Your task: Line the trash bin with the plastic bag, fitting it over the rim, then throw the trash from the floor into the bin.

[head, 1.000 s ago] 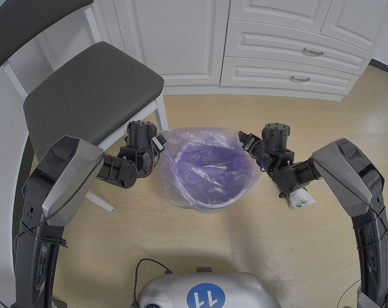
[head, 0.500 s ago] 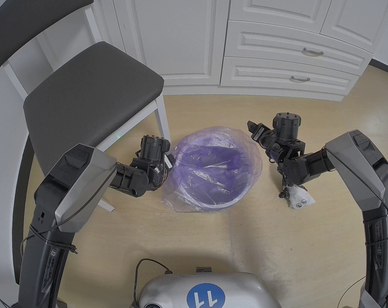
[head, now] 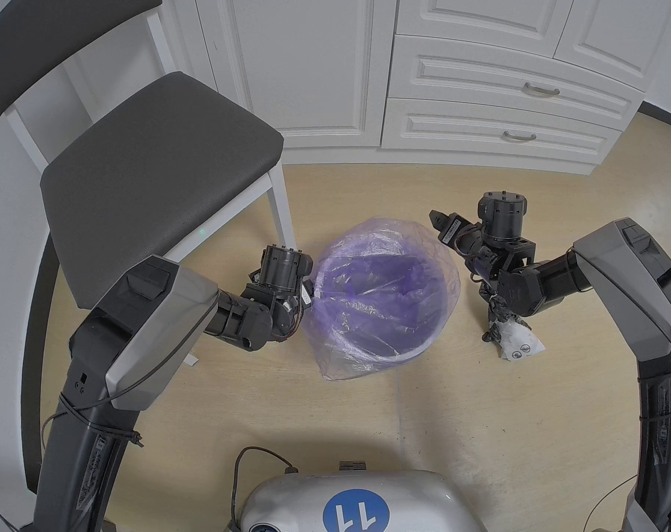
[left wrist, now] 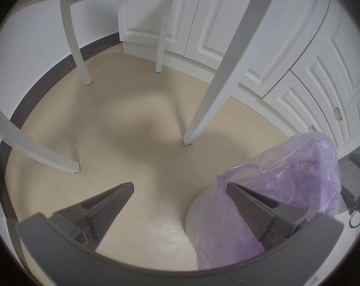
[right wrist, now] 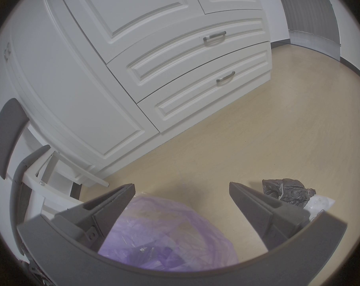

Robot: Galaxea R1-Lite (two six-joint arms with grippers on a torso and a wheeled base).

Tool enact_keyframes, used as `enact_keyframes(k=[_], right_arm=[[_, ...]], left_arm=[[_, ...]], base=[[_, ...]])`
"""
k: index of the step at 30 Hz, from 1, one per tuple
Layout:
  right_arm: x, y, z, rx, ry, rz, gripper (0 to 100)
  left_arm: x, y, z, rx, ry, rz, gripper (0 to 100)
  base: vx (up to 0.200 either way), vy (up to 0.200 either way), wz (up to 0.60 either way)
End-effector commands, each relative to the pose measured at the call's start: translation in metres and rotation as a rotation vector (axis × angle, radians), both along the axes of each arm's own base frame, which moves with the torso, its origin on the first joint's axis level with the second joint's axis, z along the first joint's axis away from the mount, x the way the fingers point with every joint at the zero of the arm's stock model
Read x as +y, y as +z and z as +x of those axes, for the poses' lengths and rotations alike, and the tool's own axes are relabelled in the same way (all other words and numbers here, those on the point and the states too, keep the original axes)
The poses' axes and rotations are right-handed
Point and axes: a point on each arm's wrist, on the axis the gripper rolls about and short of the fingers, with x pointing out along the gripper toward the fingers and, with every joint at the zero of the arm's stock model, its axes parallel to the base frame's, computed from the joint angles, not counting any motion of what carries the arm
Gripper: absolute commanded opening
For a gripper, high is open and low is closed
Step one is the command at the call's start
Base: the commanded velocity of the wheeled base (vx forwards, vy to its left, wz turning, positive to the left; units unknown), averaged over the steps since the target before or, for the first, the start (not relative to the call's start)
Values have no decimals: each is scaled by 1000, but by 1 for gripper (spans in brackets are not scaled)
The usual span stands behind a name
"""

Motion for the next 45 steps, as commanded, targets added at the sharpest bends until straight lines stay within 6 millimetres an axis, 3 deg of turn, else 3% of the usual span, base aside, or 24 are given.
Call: enact_keyframes(k=[1,11,23,36,45], right_arm=[[-3,1,-1,8,7,-13,100],[-8,-5,-26,75,85,-118,100],[-7,-10,-39,115,134,-186,100],[-7,-23,-46,166,178,-258,100],[-3,-33,-58,207,228,-345,100]], left_arm=[[2,2,0,0,4,5,100],[25,40,-32,40,-80,56,100],[39,35,-42,15,-147,99,100],[53,73,-61,-30,-198,113,100],[55,79,-74,-87,-239,162,100]], base=[[0,0,0],[0,0,0],[0,0,0],[0,0,0],[0,0,0]])
